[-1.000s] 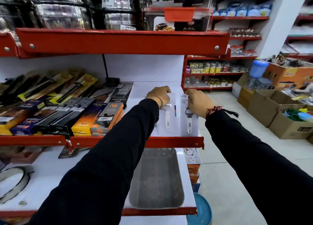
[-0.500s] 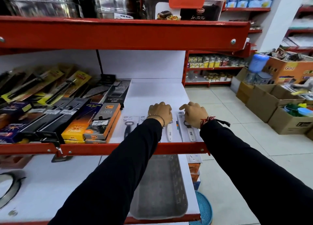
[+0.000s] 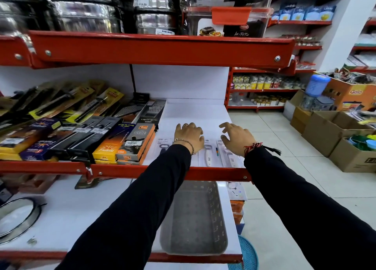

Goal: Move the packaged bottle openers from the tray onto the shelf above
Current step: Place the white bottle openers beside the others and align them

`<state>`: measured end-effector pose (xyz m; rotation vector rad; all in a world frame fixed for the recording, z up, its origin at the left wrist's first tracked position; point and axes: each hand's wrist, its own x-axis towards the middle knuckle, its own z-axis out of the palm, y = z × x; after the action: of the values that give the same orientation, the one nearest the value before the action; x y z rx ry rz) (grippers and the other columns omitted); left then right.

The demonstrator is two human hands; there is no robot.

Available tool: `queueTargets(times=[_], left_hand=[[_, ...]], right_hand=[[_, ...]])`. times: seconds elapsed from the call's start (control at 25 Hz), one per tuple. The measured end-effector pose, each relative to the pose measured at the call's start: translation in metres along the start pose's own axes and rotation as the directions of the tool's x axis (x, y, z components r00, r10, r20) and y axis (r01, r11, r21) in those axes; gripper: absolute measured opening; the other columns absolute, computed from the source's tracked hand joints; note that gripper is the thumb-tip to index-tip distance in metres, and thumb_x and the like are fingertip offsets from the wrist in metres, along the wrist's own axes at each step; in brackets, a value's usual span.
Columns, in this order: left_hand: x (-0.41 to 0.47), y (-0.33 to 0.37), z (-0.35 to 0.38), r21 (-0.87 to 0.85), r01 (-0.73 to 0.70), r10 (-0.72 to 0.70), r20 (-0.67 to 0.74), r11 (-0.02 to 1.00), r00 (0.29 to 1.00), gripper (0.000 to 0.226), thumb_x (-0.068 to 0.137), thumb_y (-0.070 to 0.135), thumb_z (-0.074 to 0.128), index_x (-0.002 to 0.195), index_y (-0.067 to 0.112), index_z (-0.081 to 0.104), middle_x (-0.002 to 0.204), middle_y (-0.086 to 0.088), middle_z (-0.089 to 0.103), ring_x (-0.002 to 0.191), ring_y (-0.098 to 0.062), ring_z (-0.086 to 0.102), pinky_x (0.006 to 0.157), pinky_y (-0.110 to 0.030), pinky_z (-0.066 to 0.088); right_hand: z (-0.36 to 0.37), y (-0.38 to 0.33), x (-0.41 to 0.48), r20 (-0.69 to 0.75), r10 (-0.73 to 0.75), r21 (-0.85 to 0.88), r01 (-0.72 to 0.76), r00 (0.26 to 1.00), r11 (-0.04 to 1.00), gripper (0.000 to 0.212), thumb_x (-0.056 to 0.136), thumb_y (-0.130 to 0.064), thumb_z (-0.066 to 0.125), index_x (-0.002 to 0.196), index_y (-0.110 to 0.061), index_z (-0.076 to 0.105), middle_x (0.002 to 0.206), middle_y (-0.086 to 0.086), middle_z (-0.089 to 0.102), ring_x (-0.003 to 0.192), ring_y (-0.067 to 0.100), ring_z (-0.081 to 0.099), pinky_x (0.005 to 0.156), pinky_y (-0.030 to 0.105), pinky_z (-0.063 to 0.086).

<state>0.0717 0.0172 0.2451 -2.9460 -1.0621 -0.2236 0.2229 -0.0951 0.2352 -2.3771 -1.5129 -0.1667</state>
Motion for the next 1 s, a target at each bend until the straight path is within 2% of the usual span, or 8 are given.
queueTargets(times=[0.2, 0.32, 0.4, 0.6, 0.76, 1.0], left_hand=[[-0.030, -0.037, -0.016, 0.108, 0.076, -0.082, 0.048, 0.991, 0.996, 0.041, 0.095, 0.034, 0.044, 0.134, 0.027, 0.056, 0.141, -0.004, 0.053, 0.136, -0.024, 0.045, 0.124, -0.055, 0.003], [-0.049, -0.057, -0.018, 0.232, 0.104, -0.136, 0.127, 0.967, 0.983, 0.045, 0.094, 0.036, 0.041, 0.138, 0.035, 0.052, 0.142, -0.001, 0.056, 0.144, -0.024, 0.037, 0.117, -0.065, -0.013], [-0.061, -0.067, -0.017, 0.249, 0.122, -0.169, 0.178, 0.961, 0.970, 0.049, 0.093, 0.037, 0.038, 0.141, 0.040, 0.047, 0.147, 0.002, 0.053, 0.151, -0.026, 0.025, 0.111, -0.068, -0.021], [-0.083, -0.076, -0.009, 0.206, 0.112, -0.153, 0.195, 0.972, 0.969, 0.053, 0.091, 0.029, 0.038, 0.142, 0.042, 0.046, 0.145, 0.008, 0.055, 0.150, -0.027, 0.029, 0.098, -0.061, -0.040], [-0.085, -0.078, -0.007, 0.267, 0.083, -0.132, 0.171, 0.960, 0.976, 0.052, 0.095, 0.031, 0.032, 0.144, 0.043, 0.043, 0.154, 0.007, 0.046, 0.155, -0.027, 0.009, 0.096, -0.066, -0.038], [-0.082, -0.078, -0.006, 0.277, 0.103, -0.158, 0.186, 0.955, 0.970, 0.049, 0.094, 0.034, 0.033, 0.140, 0.045, 0.046, 0.143, -0.004, 0.051, 0.148, -0.026, 0.027, 0.102, -0.072, -0.031]], right_hand=[[-0.005, -0.037, -0.009, 0.049, -0.108, -0.001, 0.108, 0.993, 0.994, 0.042, 0.095, -0.033, 0.046, 0.136, -0.025, 0.046, 0.134, -0.001, 0.059, 0.121, 0.024, 0.055, 0.102, 0.043, 0.037], [0.002, -0.060, -0.013, 0.178, -0.144, -0.005, 0.147, 0.974, 0.989, 0.045, 0.094, -0.039, 0.046, 0.138, -0.031, 0.046, 0.146, -0.001, 0.048, 0.136, 0.023, 0.042, 0.115, 0.053, 0.019], [0.008, -0.073, -0.015, 0.243, -0.168, -0.015, 0.177, 0.955, 0.984, 0.048, 0.093, -0.043, 0.047, 0.140, -0.036, 0.044, 0.152, -0.004, 0.043, 0.143, 0.021, 0.032, 0.116, 0.059, 0.007], [0.025, -0.088, -0.016, 0.371, -0.171, -0.011, 0.189, 0.913, 0.982, 0.052, 0.088, -0.042, 0.050, 0.139, -0.051, 0.040, 0.154, -0.014, 0.039, 0.148, 0.028, 0.022, 0.113, 0.066, -0.006], [0.032, -0.091, -0.013, 0.407, -0.156, -0.032, 0.185, 0.900, 0.982, 0.055, 0.087, -0.044, 0.047, 0.139, -0.056, 0.036, 0.155, -0.015, 0.037, 0.148, 0.028, 0.022, 0.112, 0.068, -0.009], [0.036, -0.095, -0.010, 0.369, -0.161, -0.062, 0.197, 0.916, 0.978, 0.055, 0.084, -0.045, 0.048, 0.137, -0.056, 0.039, 0.151, -0.010, 0.045, 0.142, 0.026, 0.032, 0.110, 0.070, -0.007]])
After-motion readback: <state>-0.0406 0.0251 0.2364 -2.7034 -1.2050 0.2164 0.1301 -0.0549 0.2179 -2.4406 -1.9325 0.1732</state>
